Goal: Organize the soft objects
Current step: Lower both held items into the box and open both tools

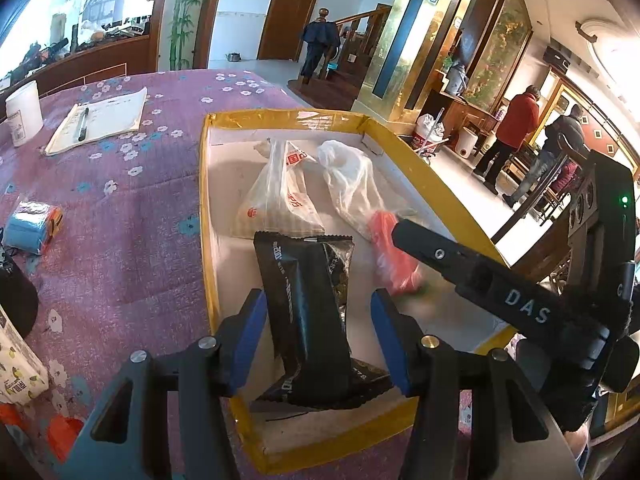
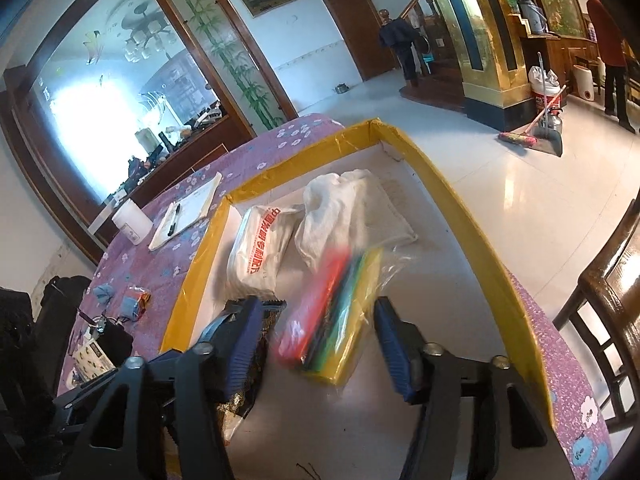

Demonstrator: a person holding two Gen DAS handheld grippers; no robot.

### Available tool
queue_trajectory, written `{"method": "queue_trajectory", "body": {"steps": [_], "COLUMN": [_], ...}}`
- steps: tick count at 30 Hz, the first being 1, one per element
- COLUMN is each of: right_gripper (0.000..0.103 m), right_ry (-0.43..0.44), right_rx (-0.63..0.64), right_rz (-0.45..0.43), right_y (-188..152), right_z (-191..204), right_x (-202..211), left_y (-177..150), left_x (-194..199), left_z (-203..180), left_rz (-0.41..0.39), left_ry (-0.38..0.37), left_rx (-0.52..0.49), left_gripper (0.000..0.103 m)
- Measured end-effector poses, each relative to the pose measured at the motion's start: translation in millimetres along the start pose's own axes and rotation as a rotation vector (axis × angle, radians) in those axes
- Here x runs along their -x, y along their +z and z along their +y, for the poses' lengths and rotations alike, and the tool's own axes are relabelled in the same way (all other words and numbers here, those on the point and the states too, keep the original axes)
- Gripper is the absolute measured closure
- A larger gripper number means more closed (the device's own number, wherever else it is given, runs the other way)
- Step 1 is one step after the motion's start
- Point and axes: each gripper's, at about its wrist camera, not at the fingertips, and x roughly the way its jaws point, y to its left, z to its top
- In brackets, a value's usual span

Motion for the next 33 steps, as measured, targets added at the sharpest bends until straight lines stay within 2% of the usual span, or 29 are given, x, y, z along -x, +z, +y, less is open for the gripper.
{"method": "queue_trajectory", "body": {"steps": [8,12,33], "right_gripper": [0.031,0.031,0.031], "right_ry": [0.029,0.027,0.020], "right_rx": [-0.013,-0.014,-0.008], "right_rz": [-0.039,-0.052,-0.081], "right_y": [1,0,1], "right_z": [-3,-3,-1], "right_x": [10,13,20], "left_y": [-1,-1,0], "left_x": [1,5,24], "left_z": [-4,-6,-11], "left_rz": [-0.005,-0.025,-0.037], "left_ry": [0.007,0.014,0.028], "left_rx": [-0.016,-0.024,-0.030], "left_gripper": [0.049,0.040,0.039]}}
